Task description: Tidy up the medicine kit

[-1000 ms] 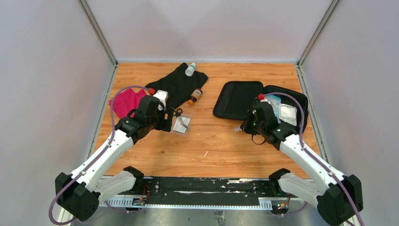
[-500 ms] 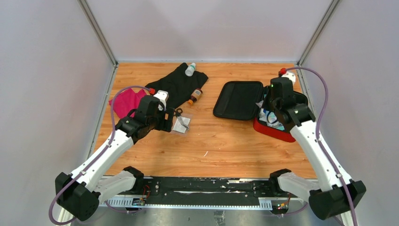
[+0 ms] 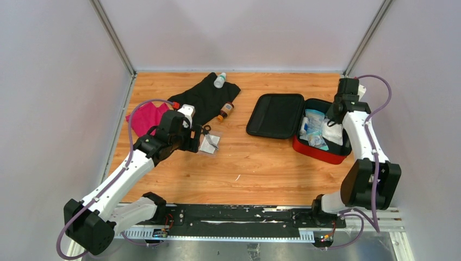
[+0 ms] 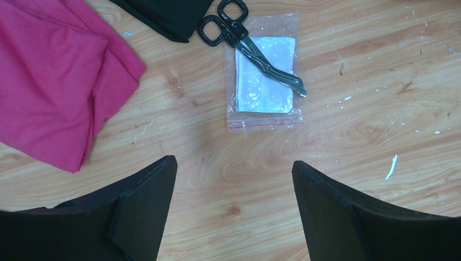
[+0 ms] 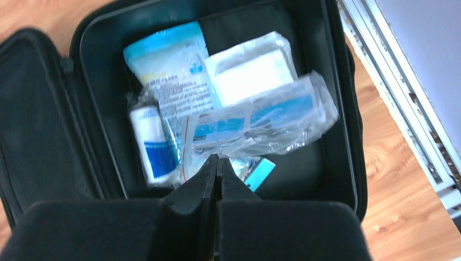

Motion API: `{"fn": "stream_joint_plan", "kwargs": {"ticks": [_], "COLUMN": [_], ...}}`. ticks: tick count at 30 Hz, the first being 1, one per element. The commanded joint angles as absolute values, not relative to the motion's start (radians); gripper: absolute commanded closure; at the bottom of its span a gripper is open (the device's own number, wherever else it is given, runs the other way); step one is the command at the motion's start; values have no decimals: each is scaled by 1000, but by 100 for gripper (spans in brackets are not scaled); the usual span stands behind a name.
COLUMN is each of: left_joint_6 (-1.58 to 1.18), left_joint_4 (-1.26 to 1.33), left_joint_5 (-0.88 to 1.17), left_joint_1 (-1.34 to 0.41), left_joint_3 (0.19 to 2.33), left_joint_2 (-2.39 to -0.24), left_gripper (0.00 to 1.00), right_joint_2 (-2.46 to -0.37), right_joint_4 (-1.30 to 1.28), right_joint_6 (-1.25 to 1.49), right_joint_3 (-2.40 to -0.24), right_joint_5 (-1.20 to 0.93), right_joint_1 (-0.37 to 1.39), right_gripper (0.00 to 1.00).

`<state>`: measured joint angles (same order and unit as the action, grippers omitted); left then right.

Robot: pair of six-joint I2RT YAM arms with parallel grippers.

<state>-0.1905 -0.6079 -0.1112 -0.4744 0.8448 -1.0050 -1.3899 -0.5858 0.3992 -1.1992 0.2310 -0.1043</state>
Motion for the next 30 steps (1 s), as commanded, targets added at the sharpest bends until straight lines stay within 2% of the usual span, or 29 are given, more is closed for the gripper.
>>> {"fn": "stream_joint_plan", "kwargs": {"ticks": [1,3,9,14,23,30], "left_joint_6": [-178,-178,-179,-181,-183,-190], "left_joint_4": [-600,-600,-601,-601,-598,-588], "left_joint_5": [-100,-102,-107,-105,-109,-73], "left_joint_1": [-471,-471,-471,-471,-471,-471], "left_joint_3": [838,838,839,839,838,861], "left_joint_2": [-1008,-1007,-1013,-1019,-1015,-1039], "left_gripper": [16,16,16,16,15,15], "right_joint_2": [-1436,-1445,-1425,-1342,-1179,-1062], "right_joint_4": [-493,-485,-482,-488,-521,-575], "right_joint_6": [419,427,456,444,396,425], "right_joint_3": [-1232,-1207,-1061,-1025,-1055,-994], "right_joint_5": [164,169,147,133,-104,-300], "right_joint_1": [-192,-205,-216,-218,-186,-142], "right_gripper": [100,98,64,48,46,45]}}
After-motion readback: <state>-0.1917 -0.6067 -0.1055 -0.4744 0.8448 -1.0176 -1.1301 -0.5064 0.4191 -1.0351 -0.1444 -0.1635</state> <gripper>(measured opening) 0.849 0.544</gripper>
